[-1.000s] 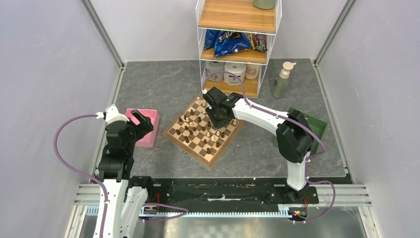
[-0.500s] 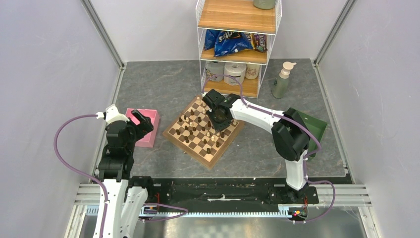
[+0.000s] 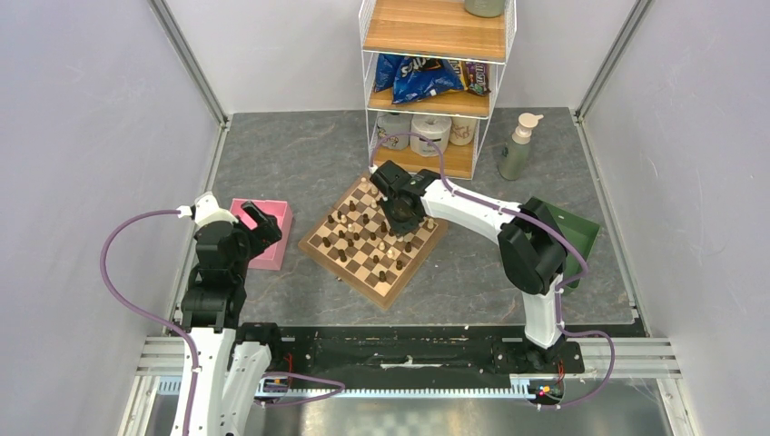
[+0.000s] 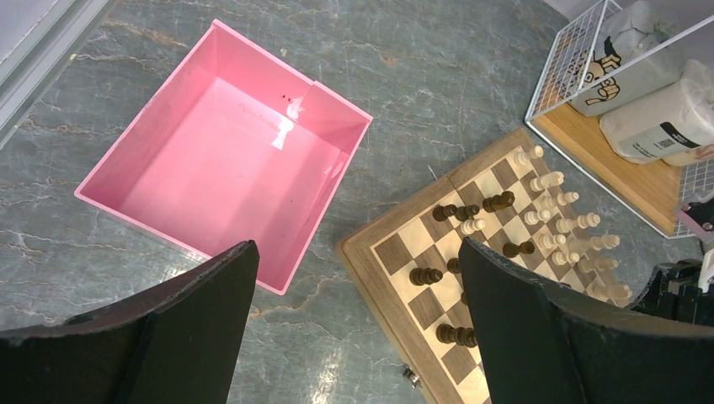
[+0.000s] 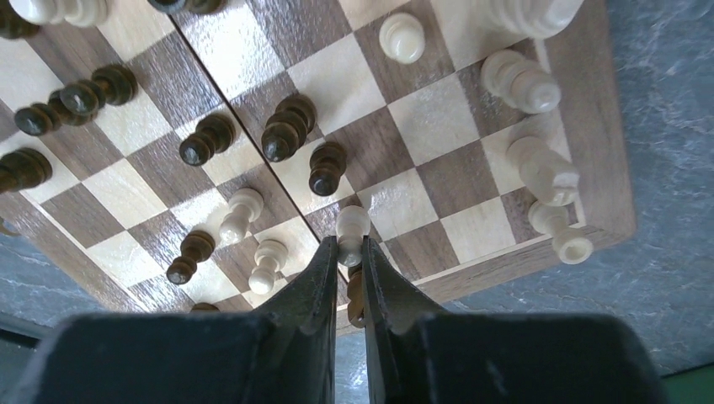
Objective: Set up the chess pieces on the board
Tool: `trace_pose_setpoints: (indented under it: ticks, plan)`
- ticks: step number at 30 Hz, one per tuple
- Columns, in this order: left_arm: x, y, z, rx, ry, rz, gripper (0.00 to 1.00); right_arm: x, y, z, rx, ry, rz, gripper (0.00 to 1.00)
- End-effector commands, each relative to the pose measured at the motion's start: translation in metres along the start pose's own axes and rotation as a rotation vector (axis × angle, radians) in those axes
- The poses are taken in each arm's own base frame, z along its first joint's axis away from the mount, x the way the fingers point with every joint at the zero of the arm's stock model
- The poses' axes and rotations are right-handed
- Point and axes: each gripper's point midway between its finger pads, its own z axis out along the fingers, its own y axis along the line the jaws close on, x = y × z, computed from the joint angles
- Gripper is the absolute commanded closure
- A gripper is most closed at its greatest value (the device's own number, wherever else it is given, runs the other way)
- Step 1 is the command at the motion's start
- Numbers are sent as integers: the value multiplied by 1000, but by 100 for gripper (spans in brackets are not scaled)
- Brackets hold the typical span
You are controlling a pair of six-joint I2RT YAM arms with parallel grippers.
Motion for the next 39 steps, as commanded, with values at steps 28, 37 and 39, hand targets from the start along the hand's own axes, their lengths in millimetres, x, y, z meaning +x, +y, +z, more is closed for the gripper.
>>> trace_pose_setpoints:
  ticks: [28,37,39]
  plan:
    - [-12,0,3,-4,-44,-53,4,-56,-32,13,48,-132,115,83]
    - [-12,0,3,-3,-45,-53,4,-60,-34,14,59,-145,116,80]
    - [-12,0,3,-1,-45,-54,4,-59,-34,15,57,-142,119,77]
